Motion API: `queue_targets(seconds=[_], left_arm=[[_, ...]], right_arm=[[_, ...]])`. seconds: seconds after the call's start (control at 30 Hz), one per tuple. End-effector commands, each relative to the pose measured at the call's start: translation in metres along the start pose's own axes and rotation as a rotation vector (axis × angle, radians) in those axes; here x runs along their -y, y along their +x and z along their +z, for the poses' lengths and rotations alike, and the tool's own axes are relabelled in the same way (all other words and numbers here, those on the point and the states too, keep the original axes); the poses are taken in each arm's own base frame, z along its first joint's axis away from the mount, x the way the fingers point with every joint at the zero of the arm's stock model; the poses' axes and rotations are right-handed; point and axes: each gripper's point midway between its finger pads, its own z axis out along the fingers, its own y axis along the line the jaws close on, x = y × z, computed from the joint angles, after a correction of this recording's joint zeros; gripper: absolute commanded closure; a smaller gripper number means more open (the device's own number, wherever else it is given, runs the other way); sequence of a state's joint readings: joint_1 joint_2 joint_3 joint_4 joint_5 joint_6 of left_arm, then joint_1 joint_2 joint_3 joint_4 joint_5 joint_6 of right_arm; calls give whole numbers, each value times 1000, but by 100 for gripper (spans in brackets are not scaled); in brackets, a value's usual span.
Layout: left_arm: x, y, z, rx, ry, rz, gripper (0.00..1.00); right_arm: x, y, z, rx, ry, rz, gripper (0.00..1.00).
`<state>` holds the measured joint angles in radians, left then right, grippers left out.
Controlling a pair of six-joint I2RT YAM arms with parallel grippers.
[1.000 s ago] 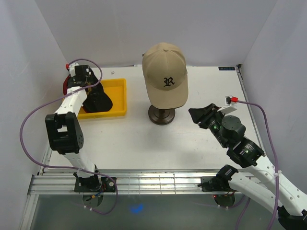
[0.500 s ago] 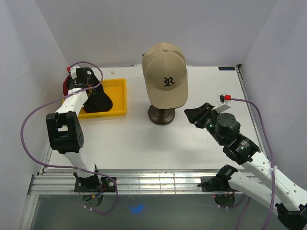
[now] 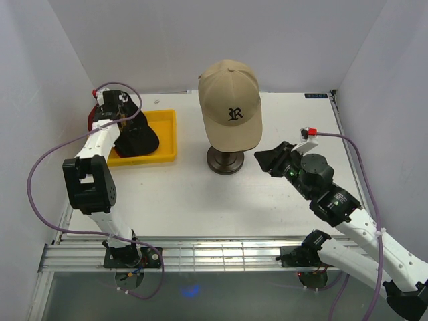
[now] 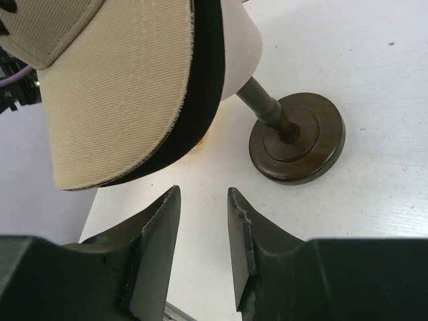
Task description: Stack the hats
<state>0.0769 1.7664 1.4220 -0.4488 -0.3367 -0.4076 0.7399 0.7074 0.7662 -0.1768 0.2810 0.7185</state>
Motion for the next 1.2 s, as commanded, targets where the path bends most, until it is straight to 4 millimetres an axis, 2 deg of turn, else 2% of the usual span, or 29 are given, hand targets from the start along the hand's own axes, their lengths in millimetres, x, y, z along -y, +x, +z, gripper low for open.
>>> queue_targets(seconds=[0.0, 0.1, 0.13, 0.37, 0.43, 0.57, 0.6, 0.67, 0.7, 0.77, 0.93, 1.03, 1.1, 1.13, 1.17], left_arm=[[20, -58, -41, 112, 112, -39, 100], [26, -68, -52, 118, 146, -36, 100], [28, -77, -59, 131, 158, -40, 100], [36, -106, -94, 178, 225, -52, 100], [38, -110, -102, 183, 244, -48, 100], [38, -120, -124, 210, 273, -53, 100], [37, -124, -132, 224, 282, -55, 100], [36, -126, -141, 232, 291, -59, 100], [34, -127, -147, 239, 297, -62, 100], [34, -126, -154, 238, 312, -67, 100], [31, -125, -175, 252, 344, -76, 100], [30, -124, -186, 256, 363, -80, 100], [29, -124, -192, 255, 371, -88, 100], [27, -125, -199, 264, 377, -91, 100], [26, -124, -201, 262, 380, -93, 100]], right_arm=[[-30, -27, -4, 51, -102, -64, 60], [-40, -33, -5, 52, -138, -104, 62], [-43, -36, -6, 59, -151, -129, 62], [-58, -45, -3, 55, -195, -215, 58], [-61, -46, -2, 49, -197, -235, 57], [-74, -62, -1, 71, -214, -290, 54], [-83, -74, -5, 92, -232, -311, 52], [-93, -79, -3, 84, -248, -336, 51], [-105, -90, -6, 102, -274, -351, 51], [-114, -92, -4, 89, -290, -367, 50], [-138, -108, -13, 127, -328, -390, 50], [-159, -110, -11, 116, -382, -413, 48], [-180, -100, -10, 87, -421, -437, 46], [-194, -100, -2, 87, -423, -477, 46], [-213, -88, -7, 77, -434, -500, 44]])
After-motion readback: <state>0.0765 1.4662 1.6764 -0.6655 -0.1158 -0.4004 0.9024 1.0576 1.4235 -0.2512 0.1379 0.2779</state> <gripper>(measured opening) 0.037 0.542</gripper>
